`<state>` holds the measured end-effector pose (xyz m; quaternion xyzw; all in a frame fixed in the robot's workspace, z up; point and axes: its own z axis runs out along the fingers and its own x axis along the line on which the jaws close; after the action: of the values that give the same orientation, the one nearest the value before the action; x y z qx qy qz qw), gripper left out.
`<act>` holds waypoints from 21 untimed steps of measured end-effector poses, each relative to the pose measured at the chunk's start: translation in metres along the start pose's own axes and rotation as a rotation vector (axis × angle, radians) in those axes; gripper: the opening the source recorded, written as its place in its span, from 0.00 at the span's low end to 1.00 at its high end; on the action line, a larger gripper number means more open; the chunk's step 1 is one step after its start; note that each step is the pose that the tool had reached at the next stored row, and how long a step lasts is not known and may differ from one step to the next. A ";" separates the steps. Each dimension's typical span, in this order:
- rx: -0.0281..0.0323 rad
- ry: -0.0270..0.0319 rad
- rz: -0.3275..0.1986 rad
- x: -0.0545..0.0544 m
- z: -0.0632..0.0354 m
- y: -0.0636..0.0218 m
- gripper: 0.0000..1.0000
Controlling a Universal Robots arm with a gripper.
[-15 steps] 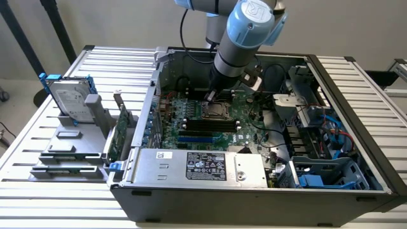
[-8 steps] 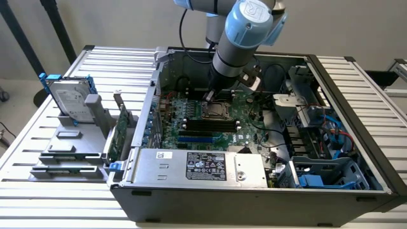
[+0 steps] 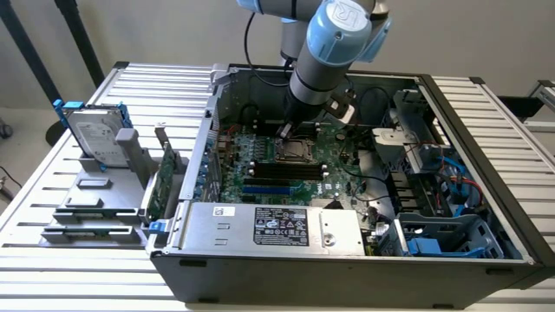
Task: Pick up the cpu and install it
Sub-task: 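Install the first cpu locking lever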
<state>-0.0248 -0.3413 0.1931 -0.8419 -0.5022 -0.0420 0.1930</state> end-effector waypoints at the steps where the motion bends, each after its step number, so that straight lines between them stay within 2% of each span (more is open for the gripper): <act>1: 0.0002 0.0003 0.000 0.000 0.0002 0.0000 0.11; 21: 0.0003 0.0006 0.000 0.002 0.0009 0.0043 0.11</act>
<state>-0.0204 -0.3413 0.1916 -0.8418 -0.5022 -0.0422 0.1933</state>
